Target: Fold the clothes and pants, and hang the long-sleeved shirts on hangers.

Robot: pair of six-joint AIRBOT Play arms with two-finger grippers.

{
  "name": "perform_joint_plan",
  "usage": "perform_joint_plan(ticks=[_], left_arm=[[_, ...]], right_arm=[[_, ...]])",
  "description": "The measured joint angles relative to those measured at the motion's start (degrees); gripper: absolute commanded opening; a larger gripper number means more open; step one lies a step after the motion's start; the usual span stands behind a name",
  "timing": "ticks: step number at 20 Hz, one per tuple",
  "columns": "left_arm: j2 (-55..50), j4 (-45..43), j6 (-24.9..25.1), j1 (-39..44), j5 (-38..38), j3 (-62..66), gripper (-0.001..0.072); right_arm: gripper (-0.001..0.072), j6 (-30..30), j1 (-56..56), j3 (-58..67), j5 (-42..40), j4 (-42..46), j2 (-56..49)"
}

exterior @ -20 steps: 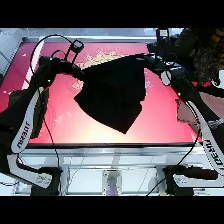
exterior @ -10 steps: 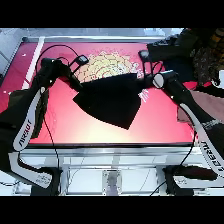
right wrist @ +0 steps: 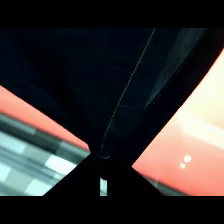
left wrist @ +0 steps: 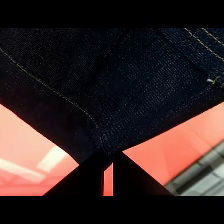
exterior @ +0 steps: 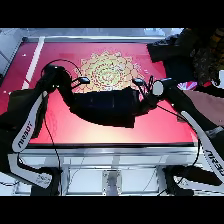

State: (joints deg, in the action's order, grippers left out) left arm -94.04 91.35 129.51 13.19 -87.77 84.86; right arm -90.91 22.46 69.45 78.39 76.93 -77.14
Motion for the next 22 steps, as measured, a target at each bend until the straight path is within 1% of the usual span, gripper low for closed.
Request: perform_joint_plan(ticks=[1,2,3,4,5,8,9,11,12,14,16,18,20,22], left_arm=[[0.07,0.07,0.17,0.02,-1.2,-0.44,0.0034],[0.2,-0.35,0.24,0.0,-2.32,-0.74,0.0036],[0.42,-0.55,0.33,0.0,-3.34,-0.94,0.01],[0.83,-0.09,0.37,0.0,-4.15,-1.11,0.02],[1.38,0.07,0.35,0.0,-4.59,-1.22,0.0244],[3.96,0.37,0.35,-0.39,-5.44,-1.4,0.0244],[4.9,0.46,0.35,-0.5,-5.7,-1.46,0.0244],[7.13,0.48,-0.33,-0.85,-5.79,-1.49,0.0244],[8.17,0.52,-1.03,-1.14,-5.79,-1.49,0.0244],[10.43,0.5,-3.78,-2.23,-5.66,-1.49,0.0244],[12.68,0.52,-7.5,-4.15,-4.74,-1.49,0.0244],[14.73,1.36,-10.38,-6.6,-3.63,-1.49,0.0244],[16.46,3.54,-12.22,-9.05,-2.93,-1.49,0.0244],[17.88,5.38,-13.03,-10.95,-2.56,-1.53,0.0244]], right_arm=[[0.0271,-0.02,0.02,-0.17,2.32,-0.5,0.39],[0.028,-0.02,0.02,-0.37,4.79,-0.68,0.68],[0.0342,-0.04,0.02,-0.44,5.14,-1.81,0.85],[0.0418,-0.02,0.02,-0.52,5.7,-2.27,1.01],[0.0443,-0.02,0.02,-0.63,7.08,-2.97,1.09],[0.0449,0.04,0.02,-0.68,7.69,-3.43,1.42],[0.0509,0.13,0.02,-0.72,7.65,-3.32,1.57],[0.0555,0.33,-0.09,-0.7,5.57,-2.23,1.84],[0.0556,0.5,-0.44,-0.7,4.13,-1.73,1.84],[0.061,0.96,-1.88,-0.74,0.61,-1.07,1.55],[0.0612,1.53,-4.22,-1.22,-3.52,-1.07,0.13],[0.0613,3.37,-6.88,-1.77,-6.73,-3.67,-2.73],[0.0613,6.03,-8.79,-2.05,-9.31,-8.31,-6.4],[0.0613,8.44,-9.77,-2.25,-11.96,-12.11,-10.05]])
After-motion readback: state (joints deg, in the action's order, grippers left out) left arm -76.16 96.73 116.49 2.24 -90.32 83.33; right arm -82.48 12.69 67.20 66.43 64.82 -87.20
